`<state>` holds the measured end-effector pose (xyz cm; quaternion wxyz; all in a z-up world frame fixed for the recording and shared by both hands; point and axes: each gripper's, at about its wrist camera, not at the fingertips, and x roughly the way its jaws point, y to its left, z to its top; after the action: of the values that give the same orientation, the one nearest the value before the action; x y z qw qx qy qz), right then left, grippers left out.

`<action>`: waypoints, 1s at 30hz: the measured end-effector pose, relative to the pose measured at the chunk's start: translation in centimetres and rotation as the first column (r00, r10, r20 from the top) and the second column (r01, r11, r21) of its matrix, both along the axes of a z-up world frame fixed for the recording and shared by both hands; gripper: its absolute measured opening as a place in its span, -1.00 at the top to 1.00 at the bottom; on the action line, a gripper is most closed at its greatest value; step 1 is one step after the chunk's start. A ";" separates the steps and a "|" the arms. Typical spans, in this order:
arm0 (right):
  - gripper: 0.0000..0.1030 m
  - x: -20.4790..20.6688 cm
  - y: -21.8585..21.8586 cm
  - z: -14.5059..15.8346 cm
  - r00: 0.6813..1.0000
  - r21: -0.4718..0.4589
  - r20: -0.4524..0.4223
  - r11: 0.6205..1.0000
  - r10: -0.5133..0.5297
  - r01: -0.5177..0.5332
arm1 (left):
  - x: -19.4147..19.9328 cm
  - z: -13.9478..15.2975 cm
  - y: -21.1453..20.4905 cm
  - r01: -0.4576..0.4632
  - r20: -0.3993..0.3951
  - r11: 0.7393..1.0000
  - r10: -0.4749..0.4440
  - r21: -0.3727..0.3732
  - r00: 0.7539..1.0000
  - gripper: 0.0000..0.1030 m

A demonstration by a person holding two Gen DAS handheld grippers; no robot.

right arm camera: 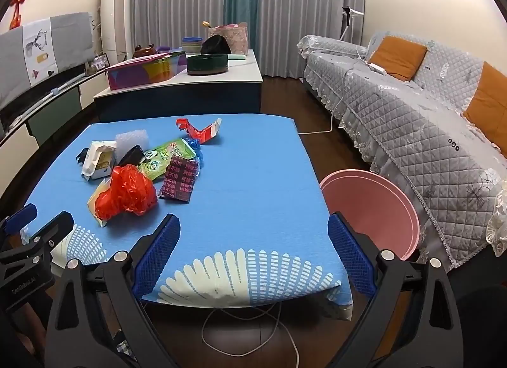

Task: Collect trash

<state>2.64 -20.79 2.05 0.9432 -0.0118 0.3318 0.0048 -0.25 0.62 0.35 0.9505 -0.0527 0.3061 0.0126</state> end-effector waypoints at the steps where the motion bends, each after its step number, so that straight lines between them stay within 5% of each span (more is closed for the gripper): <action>1: -0.80 0.0 0.0 0.0 1.000 0.000 0.000 1.000 -0.001 0.001 | 0.1 0.0 0.0 0.002 -0.003 1.000 -0.002 -0.001 1.000 -0.75; 30: -0.74 0.1 0.1 -0.1 1.000 -0.002 0.002 1.000 0.002 -0.002 | 0.1 -0.1 -0.3 0.015 0.000 1.000 -0.015 -0.008 1.000 -0.74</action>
<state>2.70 -20.66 1.93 0.9436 -0.0132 0.3307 0.0052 -0.17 0.36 0.25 0.9503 -0.0541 0.3067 0.0045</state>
